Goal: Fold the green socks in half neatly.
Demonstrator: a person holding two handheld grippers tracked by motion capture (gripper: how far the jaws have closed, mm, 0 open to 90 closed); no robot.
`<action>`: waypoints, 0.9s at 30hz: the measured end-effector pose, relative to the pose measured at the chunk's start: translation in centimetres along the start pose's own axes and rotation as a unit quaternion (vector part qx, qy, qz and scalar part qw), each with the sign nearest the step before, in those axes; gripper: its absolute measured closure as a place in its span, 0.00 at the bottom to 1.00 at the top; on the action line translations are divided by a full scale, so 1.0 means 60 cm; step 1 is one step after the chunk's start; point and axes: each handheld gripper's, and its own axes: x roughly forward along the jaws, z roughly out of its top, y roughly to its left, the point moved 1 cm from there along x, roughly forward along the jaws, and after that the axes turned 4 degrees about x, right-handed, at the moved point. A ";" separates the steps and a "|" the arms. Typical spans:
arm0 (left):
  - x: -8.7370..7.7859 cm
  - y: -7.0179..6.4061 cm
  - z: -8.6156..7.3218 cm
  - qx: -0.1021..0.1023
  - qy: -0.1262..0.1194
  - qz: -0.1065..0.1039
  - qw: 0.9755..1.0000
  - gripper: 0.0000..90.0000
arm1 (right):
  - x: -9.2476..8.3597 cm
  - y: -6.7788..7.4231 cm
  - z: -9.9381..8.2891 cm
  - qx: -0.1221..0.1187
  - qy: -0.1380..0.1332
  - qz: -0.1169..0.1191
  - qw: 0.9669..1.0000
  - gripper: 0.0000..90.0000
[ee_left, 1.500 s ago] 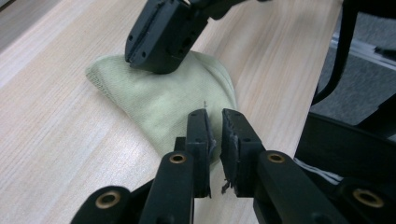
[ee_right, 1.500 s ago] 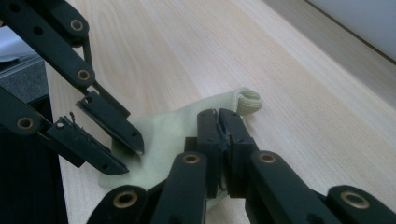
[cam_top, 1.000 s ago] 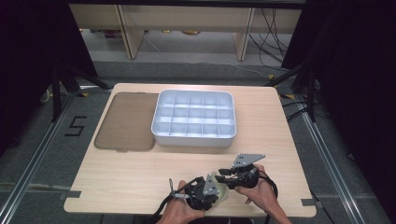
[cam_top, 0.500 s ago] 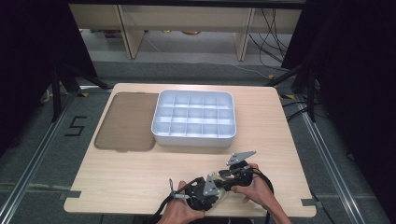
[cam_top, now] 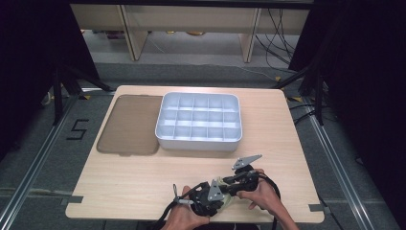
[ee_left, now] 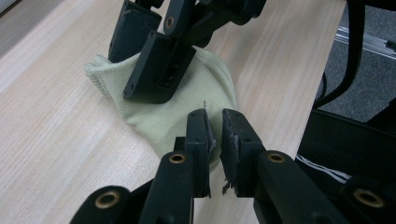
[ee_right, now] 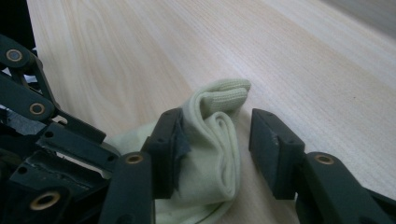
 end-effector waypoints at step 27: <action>-0.072 0.035 -0.053 -0.107 -0.058 -0.018 0.992 0.57 | 0.000 0.000 -0.006 0.026 -0.011 0.017 0.999 0.80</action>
